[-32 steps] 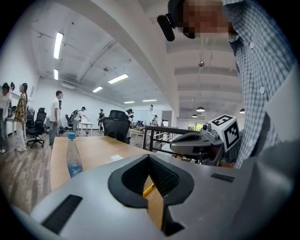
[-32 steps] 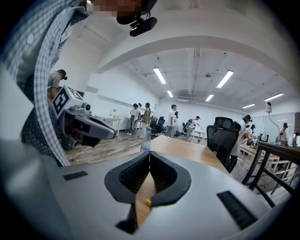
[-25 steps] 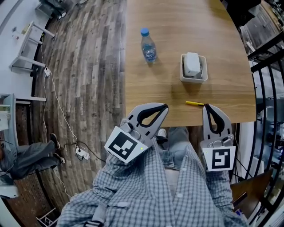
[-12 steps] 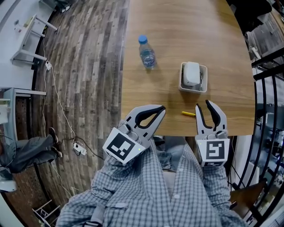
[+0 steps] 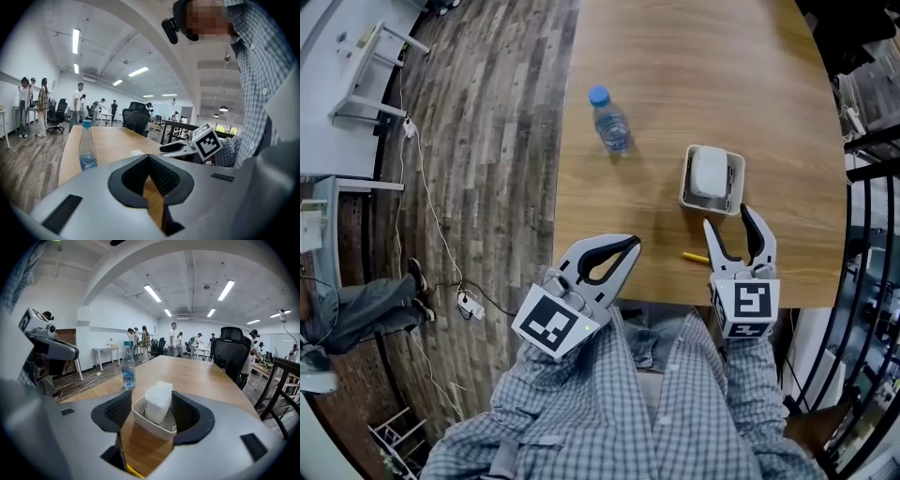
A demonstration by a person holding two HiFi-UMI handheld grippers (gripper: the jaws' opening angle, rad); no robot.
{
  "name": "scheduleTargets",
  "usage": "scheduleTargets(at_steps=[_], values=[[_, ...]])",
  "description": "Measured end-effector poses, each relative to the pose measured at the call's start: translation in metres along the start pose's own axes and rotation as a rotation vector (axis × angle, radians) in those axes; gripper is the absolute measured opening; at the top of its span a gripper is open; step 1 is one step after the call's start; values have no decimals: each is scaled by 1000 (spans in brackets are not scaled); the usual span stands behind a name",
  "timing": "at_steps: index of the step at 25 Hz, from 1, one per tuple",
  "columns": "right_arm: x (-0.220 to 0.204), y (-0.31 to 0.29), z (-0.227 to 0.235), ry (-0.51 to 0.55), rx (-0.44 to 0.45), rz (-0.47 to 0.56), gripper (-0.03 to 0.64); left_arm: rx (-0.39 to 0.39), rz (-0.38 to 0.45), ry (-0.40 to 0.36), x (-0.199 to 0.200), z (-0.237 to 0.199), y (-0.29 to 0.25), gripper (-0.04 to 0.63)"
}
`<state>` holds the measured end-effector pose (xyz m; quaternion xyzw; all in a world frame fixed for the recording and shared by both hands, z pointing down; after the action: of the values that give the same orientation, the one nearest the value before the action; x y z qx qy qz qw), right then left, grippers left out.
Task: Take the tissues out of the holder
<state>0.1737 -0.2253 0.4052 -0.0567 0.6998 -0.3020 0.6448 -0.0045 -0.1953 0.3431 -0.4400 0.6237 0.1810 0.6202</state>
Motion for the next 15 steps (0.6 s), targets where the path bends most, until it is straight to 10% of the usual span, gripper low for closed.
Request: scheduleTargets(at_steps=[15], values=[[-28, -63, 19, -44, -1, -102, 268, 34, -63, 61, -18, -6, -9, 8]])
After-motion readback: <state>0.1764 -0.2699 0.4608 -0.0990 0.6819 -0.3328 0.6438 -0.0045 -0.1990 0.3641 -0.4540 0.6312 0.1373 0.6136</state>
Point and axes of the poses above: the fingertips, and each gripper's own axes: y backward along the fingers, z to its right, x out of its top, the point moved 4 cm from there along y, backward along the fingers, and after that the axes turned 3 degrees about -y, right-handed, at the moved point
